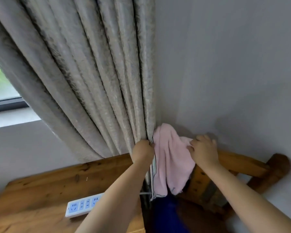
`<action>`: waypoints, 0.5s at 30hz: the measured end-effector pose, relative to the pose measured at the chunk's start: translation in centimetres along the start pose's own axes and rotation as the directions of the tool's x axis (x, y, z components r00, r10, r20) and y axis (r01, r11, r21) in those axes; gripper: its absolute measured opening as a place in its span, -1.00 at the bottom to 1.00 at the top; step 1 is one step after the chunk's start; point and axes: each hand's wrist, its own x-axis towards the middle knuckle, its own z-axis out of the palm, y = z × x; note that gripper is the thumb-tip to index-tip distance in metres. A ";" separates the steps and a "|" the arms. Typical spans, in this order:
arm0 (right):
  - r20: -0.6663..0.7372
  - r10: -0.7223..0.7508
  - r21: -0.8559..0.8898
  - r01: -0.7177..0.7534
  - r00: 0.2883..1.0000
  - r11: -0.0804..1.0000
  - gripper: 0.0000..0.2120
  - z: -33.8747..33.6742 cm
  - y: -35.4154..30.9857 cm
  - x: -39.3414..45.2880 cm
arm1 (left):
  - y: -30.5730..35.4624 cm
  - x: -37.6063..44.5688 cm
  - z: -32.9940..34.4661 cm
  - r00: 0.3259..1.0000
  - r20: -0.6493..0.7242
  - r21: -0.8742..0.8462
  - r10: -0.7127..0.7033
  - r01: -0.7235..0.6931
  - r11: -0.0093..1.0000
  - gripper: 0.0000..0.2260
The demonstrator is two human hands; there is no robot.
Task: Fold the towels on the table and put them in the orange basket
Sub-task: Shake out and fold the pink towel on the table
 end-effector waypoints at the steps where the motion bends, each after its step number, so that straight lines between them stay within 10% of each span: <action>1: -0.010 -0.032 0.001 0.032 0.999 0.999 -0.72 0.3 0.1 -0.1 | -0.1 0.2 0.2 1.000 -0.013 -0.022 0.004 -0.005 1.000 -0.72; 15: -0.098 -0.035 0.191 0.053 0.995 0.980 -0.76 -0.6 0.2 -4.5 | -4.1 -7.0 -3.0 0.982 -0.110 0.159 0.152 -0.133 0.978 -0.77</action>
